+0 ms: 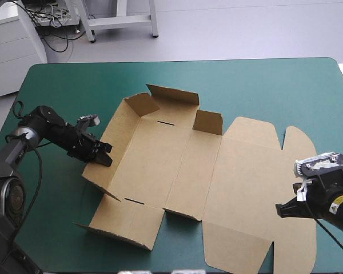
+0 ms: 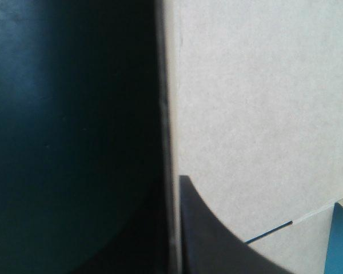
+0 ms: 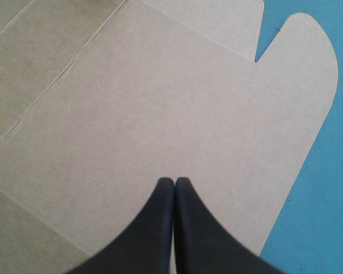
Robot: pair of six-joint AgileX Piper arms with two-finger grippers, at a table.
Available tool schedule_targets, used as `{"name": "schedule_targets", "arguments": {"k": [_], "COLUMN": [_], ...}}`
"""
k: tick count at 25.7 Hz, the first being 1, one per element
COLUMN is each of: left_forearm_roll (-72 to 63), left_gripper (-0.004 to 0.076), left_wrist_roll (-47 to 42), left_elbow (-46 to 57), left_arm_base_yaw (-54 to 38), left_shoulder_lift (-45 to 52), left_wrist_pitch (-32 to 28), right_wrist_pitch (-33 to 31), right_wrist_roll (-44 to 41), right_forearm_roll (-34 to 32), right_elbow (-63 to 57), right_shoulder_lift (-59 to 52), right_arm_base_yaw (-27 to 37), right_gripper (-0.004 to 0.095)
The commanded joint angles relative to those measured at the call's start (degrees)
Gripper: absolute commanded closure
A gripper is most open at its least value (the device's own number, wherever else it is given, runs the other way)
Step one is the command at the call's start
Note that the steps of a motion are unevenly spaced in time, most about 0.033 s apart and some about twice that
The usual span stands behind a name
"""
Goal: Fold the box
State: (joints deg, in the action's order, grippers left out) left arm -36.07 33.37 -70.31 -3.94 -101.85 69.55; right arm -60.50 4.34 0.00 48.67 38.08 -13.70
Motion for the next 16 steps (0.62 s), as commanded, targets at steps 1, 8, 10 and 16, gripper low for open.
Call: {"name": "schedule_targets", "arguments": {"k": [1, 8, 10, 16], "left_forearm_roll": [-3.5, -1.2, 1.0, 19.6], "left_gripper": [0.0756, 0.0756, 0.0756, 0.0752], "left_wrist_roll": [1.8, 2.3, 2.0, -3.9], "left_elbow": [-2.4, -12.7, -15.8, -32.7], "left_arm_base_yaw": [0.3, 3.7, 6.0, 19.1], "left_shoulder_lift": [3.0, 3.6, 3.9, 3.9], "left_wrist_pitch": [3.4, 5.2, 5.2, 3.8], "right_wrist_pitch": [2.4, 3.7, 3.7, 6.8], "right_wrist_roll": [0.5, 0.5, 0.5, 0.3], "right_forearm_roll": [0.0, 0.0, 0.0, -0.9], "right_elbow": [1.4, 1.4, 1.4, 1.5], "right_shoulder_lift": [0.0, 0.0, 0.0, -1.5], "right_arm_base_yaw": [0.3, 0.3, 0.3, 0.3], "right_gripper": [0.0931, 0.0931, 0.0931, 0.0931]}}
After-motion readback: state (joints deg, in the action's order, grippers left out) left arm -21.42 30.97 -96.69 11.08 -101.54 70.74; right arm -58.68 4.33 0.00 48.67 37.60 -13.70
